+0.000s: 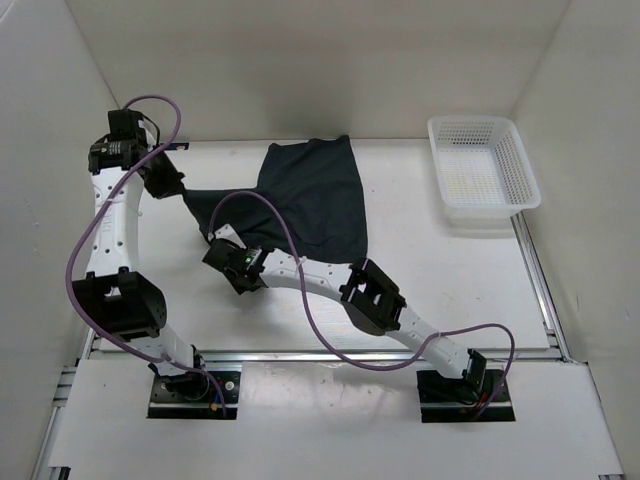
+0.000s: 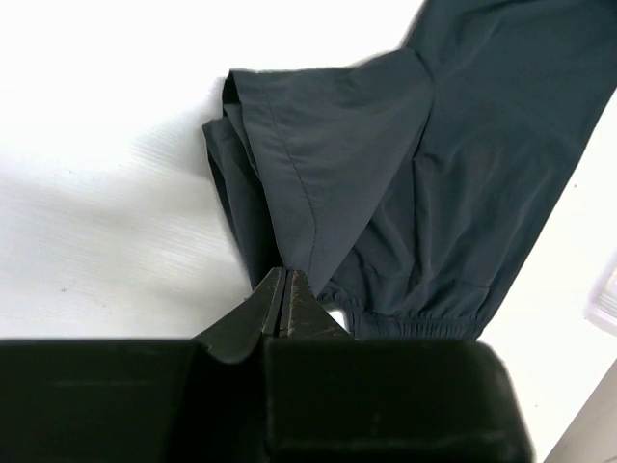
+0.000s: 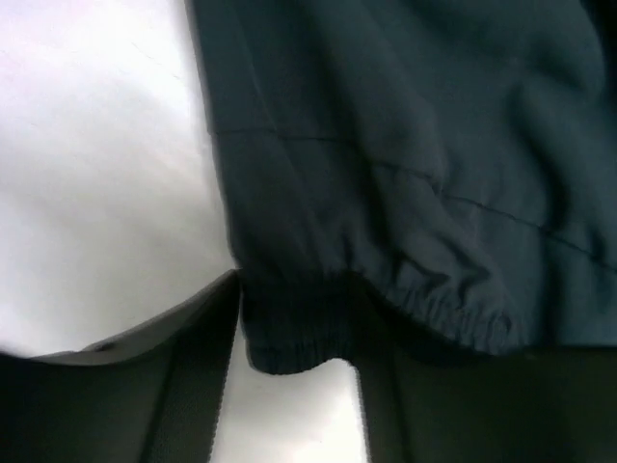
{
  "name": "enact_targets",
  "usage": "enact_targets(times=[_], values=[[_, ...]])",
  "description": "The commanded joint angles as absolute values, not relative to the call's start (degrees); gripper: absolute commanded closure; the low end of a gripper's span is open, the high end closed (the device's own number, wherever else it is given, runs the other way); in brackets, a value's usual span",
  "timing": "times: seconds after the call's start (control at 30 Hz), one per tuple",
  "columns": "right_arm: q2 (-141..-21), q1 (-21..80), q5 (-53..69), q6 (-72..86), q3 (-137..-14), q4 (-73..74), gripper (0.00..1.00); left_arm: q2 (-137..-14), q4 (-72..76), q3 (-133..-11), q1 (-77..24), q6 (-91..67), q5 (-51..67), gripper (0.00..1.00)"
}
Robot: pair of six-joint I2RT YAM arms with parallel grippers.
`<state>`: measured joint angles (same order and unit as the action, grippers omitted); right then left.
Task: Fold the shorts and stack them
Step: Flatten the shorts out
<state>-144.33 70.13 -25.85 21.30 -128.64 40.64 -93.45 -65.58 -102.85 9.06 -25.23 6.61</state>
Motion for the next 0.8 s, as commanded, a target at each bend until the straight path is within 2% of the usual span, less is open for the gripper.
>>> enact_targets(times=[0.0,0.03,0.07,0.1,0.17,0.3,0.47,0.67,0.7,0.73,0.77], values=[[-144.93,69.44,-28.04,22.41,-129.48,42.28,0.60,-91.32,-65.04,-100.90,9.67,-24.08,7.73,0.90],[-144.93,68.91,-28.04,23.02,-128.24,42.28,0.87,-91.32,-64.52,-100.90,9.67,-24.08,7.73,0.90],[-143.97,68.91,-27.52,24.51,-126.75,42.28,0.97,-91.32,-64.51,-100.38,9.67,-24.08,7.73,0.90],[-142.05,68.21,-27.51,25.13,-125.00,42.28,1.00,-91.32,-64.51,-100.37,9.67,-24.08,7.73,0.90],[-138.54,67.32,-26.46,27.49,-117.37,42.28,1.00,-91.32,-63.90,-99.76,9.67,-24.08,7.73,0.90],[-119.60,64.95,-25.49,32.07,-93.13,35.00,1.00,-90.79,-62.85,-97.31,10.20,-24.08,7.21,0.90],[-98.14,63.37,-28.20,40.15,-66.95,37.87,1.00,-90.26,-59.87,-92.38,10.72,-25.48,10.36,0.90],[-85.62,63.37,-35.40,54.30,-53.72,50.35,1.00,-83.42,-55.55,-78.07,8.26,-30.84,11.78,0.90],[-85.08,63.37,-35.42,56.32,-52.83,51.84,1.00,-80.62,-54.76,-75.61,7.65,-30.85,12.47,0.81],[-85.08,63.37,-36.12,57.29,-52.30,52.64,0.96,-79.03,-53.10,-70.37,6.60,-31.55,13.44,0.68],[-84.47,63.37,-36.12,58.09,-51.60,53.34,0.70,-77.45,-52.48,-67.79,6.59,-32.07,14.67,0.52]])
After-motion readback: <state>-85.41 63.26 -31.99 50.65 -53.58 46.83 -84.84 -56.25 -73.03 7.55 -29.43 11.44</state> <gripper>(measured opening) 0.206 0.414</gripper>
